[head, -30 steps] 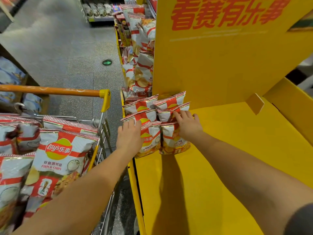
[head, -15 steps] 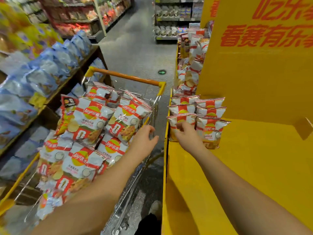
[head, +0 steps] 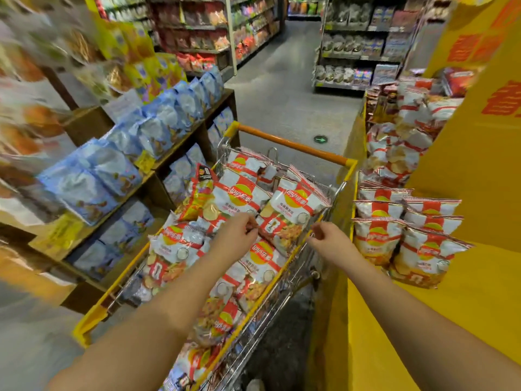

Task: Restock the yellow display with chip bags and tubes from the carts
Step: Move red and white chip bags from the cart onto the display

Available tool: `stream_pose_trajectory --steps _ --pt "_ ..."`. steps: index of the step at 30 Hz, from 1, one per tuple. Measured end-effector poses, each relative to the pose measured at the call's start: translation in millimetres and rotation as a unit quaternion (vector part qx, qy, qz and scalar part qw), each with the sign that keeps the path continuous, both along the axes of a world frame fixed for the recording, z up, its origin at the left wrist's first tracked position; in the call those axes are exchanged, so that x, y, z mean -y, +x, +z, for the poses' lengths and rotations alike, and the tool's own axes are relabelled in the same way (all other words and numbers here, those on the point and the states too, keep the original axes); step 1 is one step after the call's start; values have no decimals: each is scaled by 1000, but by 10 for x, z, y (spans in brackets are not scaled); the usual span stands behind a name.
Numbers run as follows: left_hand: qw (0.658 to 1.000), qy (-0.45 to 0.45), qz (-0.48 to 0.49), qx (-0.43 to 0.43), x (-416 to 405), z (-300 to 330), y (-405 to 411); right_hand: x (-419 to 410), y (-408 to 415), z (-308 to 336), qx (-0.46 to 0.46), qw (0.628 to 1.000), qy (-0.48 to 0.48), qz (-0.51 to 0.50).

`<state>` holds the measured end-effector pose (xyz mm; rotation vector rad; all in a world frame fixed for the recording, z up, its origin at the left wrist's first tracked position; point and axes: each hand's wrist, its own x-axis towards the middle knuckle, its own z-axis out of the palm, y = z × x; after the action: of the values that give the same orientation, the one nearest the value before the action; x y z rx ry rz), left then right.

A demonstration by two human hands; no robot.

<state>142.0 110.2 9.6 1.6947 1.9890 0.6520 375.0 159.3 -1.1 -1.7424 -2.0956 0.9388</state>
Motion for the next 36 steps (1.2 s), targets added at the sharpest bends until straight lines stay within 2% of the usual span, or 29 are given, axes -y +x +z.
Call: stream_pose_trajectory --steps 5,8,12,15,19,24,28,31,33,36 --pt "983 33 -72 -164 -692 169 -572 -527 -274 12 61 998 0 -17" --pt "948 39 -135 -286 -1101 286 -738 -817 -403 74 49 995 -44 -77" --pt "905 12 -218 -364 -1497 270 -828 -1107 -533 140 69 991 -59 -98" --pt "888 -38 -258 -379 -1704 197 -829 -1206 -623 141 86 988 -74 -106" --pt "865 -100 -264 -415 -1794 157 -847 -1266 -734 126 111 986 -92 -86" --pt "845 -144 -248 -451 -1717 375 -816 -1276 -688 104 218 966 -125 -62" --pt "835 -166 -245 -463 -1592 573 -759 -1248 -604 215 206 961 -187 -16" --pt "838 -194 -228 -457 -1508 717 -727 -1217 -567 308 139 960 -242 -13" --pt "840 -210 -212 -453 -1386 777 -681 -1142 -554 305 117 967 -227 -11" --pt "845 -235 -198 -437 -1114 854 -546 -940 -549 249 104 985 -140 5"
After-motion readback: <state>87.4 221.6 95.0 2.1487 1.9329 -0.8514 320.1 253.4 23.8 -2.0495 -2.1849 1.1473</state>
